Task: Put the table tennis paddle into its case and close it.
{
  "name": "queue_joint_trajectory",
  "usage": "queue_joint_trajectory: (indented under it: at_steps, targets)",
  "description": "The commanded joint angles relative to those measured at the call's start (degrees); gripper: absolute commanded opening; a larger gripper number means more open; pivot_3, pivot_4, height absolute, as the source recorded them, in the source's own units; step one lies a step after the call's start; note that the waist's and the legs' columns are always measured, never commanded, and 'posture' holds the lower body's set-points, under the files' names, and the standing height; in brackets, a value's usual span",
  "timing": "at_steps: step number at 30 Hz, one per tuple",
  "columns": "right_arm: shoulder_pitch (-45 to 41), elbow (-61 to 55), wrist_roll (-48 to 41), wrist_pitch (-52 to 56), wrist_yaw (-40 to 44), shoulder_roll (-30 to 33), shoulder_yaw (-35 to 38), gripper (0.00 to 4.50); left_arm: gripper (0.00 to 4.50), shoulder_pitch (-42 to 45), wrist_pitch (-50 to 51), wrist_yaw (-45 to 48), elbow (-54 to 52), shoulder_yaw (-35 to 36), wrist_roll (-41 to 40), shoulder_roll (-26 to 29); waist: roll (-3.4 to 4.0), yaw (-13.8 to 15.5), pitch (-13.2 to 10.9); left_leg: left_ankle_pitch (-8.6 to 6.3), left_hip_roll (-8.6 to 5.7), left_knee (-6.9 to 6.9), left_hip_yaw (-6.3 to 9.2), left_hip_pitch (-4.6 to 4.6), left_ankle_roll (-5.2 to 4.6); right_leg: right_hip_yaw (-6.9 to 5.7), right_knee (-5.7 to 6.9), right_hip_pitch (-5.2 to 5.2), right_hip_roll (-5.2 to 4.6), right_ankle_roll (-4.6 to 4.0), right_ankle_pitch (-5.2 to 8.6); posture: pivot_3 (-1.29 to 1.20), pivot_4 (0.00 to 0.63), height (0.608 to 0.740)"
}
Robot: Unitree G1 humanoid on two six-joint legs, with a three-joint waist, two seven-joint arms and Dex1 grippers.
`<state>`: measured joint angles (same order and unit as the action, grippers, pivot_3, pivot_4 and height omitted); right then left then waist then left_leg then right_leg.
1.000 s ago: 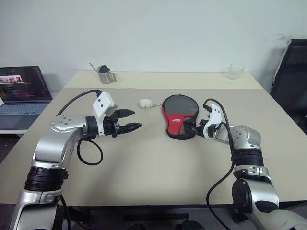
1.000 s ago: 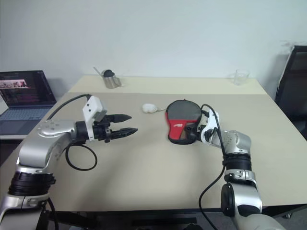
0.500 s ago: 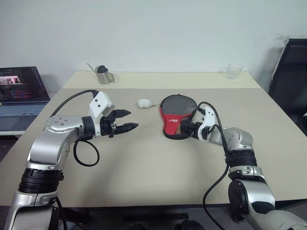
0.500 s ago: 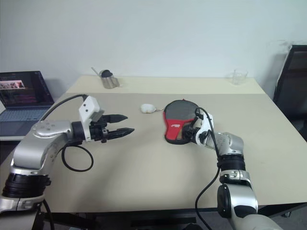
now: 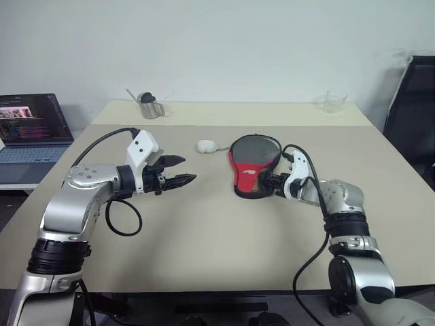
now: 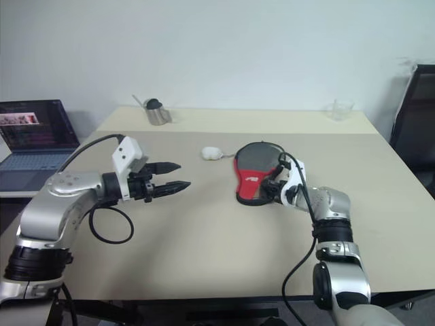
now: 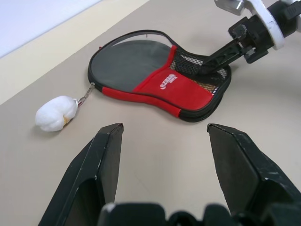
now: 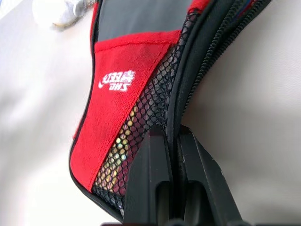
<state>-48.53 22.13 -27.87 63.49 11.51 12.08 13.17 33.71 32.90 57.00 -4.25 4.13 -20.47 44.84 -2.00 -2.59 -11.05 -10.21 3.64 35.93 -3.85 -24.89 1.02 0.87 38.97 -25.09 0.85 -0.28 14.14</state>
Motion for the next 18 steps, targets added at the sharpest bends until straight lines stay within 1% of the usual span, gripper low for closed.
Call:
queue_joint_trajectory:
  at_steps: [1, 6, 11, 18]
  targets:
    - [2.57, -6.09, -1.2, 5.62, 2.79, 2.42, -2.12, 0.03, 3.12, 1.03, -1.38, 0.24, -0.87, 0.21, -0.49, 0.21, 0.0, 0.23, 0.0, 0.0, 0.0, 0.0, -0.01, 0.0, 0.0, 0.0, 0.0, 0.0, 0.0, 0.0, 0.0, 0.0, 0.15, 0.74]
    - [5.98, -13.34, -2.78, 11.87, 5.97, 5.98, -3.87, 0.03, 3.12, 1.87, -2.31, -0.17, 1.21, -0.42, 0.12, -0.51, -0.01, 0.61, 0.0, 0.0, -0.01, 0.02, 0.0, 0.01, 0.0, -0.01, 0.02, 0.01, 0.0, 0.0, 0.0, 0.0, 0.15, 0.74]
    - [12.21, -23.21, -5.98, 17.54, 11.41, 11.21, -7.98, 0.03, 3.12, 2.7, -2.87, 0.56, 2.33, -1.52, 0.16, -1.22, -0.01, 0.82, 0.01, -0.01, -0.03, 0.01, 0.01, 0.0, 0.0, -0.02, -0.02, 0.01, 0.01, 0.0, 0.01, 0.0, 0.15, 0.74]
    - [19.67, -33.8, -9.45, 21.32, 16.15, 16.51, -10.94, 0.03, 3.12, 4.83, -4.58, 1.7, 5.49, -3.44, 0.88, -2.43, -0.04, 0.84, 0.03, -0.01, -0.06, 0.05, 0.05, 0.01, 0.0, -0.06, 0.0, 0.04, 0.01, 0.0, 0.01, 0.0, 0.15, 0.74]
